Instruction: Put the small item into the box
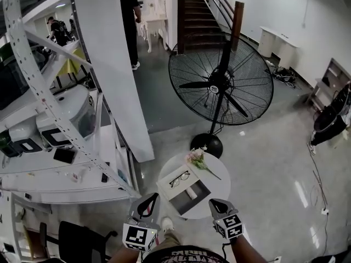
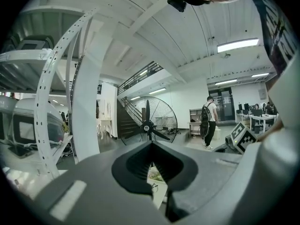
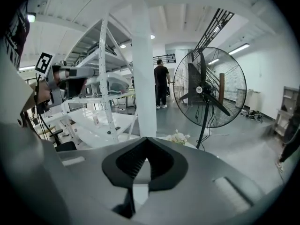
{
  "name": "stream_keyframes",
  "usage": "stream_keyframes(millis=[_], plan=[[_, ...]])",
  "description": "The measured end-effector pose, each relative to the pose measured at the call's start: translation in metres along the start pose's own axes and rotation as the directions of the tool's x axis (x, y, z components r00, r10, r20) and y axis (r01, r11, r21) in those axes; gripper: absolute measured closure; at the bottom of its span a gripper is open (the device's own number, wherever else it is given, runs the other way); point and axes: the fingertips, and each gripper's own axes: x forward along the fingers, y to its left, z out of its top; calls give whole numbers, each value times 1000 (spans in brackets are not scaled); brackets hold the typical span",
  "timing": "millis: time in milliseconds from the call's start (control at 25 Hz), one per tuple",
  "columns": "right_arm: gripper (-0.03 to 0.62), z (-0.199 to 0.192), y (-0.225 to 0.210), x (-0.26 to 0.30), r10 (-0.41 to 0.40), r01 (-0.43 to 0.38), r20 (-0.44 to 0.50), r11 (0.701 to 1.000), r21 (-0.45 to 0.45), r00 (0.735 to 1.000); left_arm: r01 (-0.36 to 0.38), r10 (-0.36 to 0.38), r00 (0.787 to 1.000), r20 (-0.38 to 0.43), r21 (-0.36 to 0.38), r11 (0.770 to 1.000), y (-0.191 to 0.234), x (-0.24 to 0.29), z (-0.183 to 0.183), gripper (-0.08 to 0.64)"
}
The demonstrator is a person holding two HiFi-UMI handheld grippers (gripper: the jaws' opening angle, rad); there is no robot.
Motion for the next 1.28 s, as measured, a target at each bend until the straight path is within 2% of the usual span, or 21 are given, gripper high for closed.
stream_keyframes(millis=[400,520,720,1000,1280], plan=[[565,59,20,-63,19,-12,157,999,-43,987,-11,11,1000,8,7,1000,-23,-27,0,558],[565,71,28,-85,28,-18,174,998,-59,984,-16,16,1000,8,8,1000,-30,-36,1,558],[565,76,34,-115,28,-10,207,996,-85,978,-20,20,1000,-8,78,997,-49,-51,-6,558],[565,63,36,-137,30,-14,222,997,-71,974,-6,7,1000,-11,48,999,-75,-74,-8,558],[565,61,40,-139,38,-24,239,998,-62,970,-30,32,999,-34,53,998,-76,-85,-12,558]])
